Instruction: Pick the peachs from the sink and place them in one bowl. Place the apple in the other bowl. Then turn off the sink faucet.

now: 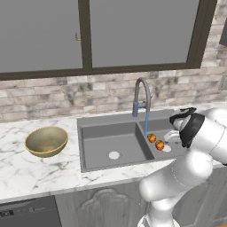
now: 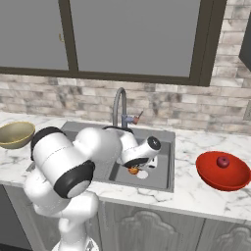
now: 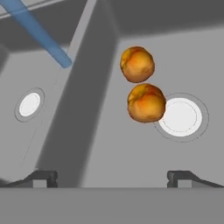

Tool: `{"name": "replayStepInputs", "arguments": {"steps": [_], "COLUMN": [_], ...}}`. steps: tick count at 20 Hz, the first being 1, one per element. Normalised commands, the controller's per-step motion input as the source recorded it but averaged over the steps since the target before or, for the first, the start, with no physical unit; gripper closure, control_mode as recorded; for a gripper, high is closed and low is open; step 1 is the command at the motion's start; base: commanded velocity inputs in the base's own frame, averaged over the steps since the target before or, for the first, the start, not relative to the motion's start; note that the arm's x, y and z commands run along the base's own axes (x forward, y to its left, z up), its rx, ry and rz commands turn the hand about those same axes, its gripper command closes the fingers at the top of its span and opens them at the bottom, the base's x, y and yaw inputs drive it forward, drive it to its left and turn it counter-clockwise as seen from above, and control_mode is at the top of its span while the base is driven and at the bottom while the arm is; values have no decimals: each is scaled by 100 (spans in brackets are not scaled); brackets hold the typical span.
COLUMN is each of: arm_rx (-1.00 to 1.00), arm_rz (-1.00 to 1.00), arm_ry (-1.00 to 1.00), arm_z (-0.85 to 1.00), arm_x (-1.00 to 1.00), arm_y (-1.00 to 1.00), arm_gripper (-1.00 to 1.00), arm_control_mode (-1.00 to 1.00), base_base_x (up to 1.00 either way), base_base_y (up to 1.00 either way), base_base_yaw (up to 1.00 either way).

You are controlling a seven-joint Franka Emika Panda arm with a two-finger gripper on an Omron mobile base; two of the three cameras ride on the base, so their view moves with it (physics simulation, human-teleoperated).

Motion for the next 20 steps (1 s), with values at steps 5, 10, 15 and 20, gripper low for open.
{"name": "replayStepInputs", "arguments": {"steps": [5,10,15,20], "arm_rx": [2,7,7,2], "arm_rz": [0,0,0,0], "arm_ry": [1,1,0,1], "arm_z": [-30,-24,-20,-25], "arm_x": [32,37,33,34], "arm_y": [0,-11,-30,-9], "arm_gripper": [-100,-100,-100,-100], "arm_control_mode": [-100,-100,-100,-100], "base_base_x": [0,0,0,0], "base_base_y": [0,0,0,0], "base_base_yaw": [0,0,0,0]}}
